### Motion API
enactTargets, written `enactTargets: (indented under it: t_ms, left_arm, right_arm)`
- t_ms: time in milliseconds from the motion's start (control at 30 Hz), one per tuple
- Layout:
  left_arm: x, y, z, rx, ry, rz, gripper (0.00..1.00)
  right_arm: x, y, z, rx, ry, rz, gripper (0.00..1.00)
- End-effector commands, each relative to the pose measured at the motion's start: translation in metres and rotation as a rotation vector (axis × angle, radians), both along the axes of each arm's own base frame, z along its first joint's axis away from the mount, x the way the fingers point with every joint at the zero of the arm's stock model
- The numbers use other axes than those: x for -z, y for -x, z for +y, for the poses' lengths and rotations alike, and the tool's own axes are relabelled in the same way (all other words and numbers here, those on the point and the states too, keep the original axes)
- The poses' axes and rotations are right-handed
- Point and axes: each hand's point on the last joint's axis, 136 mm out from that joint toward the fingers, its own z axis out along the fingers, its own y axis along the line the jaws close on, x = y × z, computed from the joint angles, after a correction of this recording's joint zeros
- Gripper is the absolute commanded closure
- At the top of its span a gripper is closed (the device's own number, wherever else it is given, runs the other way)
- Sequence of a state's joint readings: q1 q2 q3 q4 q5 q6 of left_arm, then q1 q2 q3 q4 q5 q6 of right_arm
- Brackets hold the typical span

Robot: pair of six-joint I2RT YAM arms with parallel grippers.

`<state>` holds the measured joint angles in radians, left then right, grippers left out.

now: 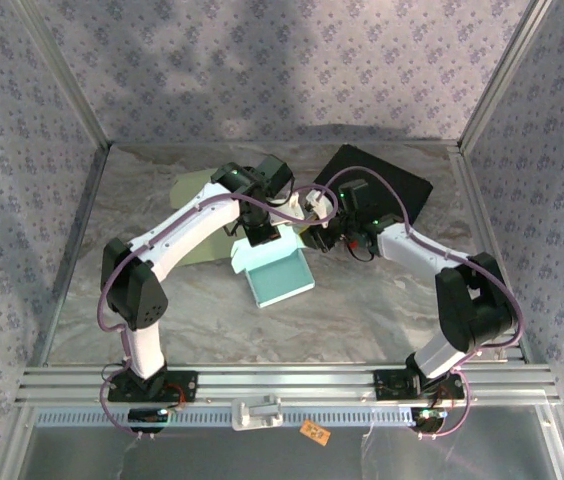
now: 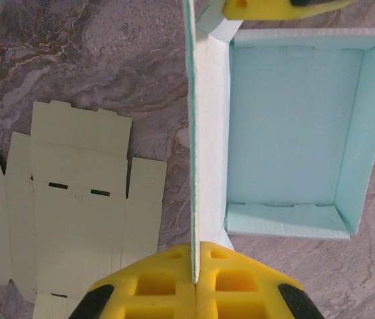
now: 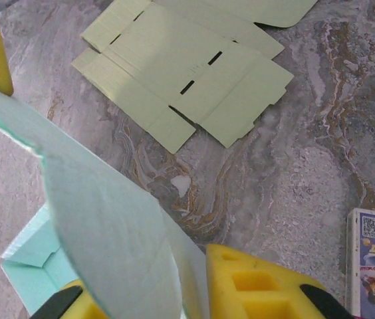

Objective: Fold the paper box

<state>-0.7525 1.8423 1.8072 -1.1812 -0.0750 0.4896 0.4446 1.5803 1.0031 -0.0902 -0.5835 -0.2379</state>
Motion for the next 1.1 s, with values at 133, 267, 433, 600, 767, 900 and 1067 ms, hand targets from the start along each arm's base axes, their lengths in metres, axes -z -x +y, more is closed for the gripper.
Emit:
enactTargets:
  t_ms: [133,267,433,600,767,900,1067]
  left_arm:
    - [-0.017,-0.014,-0.001,-0.055,0.022,-0.086,0.81]
    - [-0.042,-0.026,0.006,-0.226,0.145,-0.164,0.65]
    - [-0.054,-0.027,0.062,-0.545,0.412,-0.098,0.53]
    - [-0.03,-0.003,0.094,-0.624,0.465,-0.012,0.52]
    - [-0.001,0.014,0.085,-0.627,0.487,0.109,0.53]
    - [0.001,0.016,0.074,-0.608,0.519,0.153,0.53]
    - [0.019,0.022,0.072,-0.583,0.452,0.174,0.53]
  right_arm:
    - [0.0,0.003,0.004,-0.012,0.035,-0.014,0.97]
    - [0.002,0.006,-0.001,-0.005,0.062,-0.038,1.0]
    - [0.006,0.012,-0.01,0.001,0.088,-0.051,1.0]
    - [0.004,0.011,-0.013,0.014,0.096,-0.063,1.0]
    - [0.005,0.008,-0.013,0.019,0.1,-0.063,1.0]
    - [0.006,0.006,-0.013,0.025,0.103,-0.058,1.0]
    - [0.005,0.005,-0.013,0.03,0.102,-0.058,1.0]
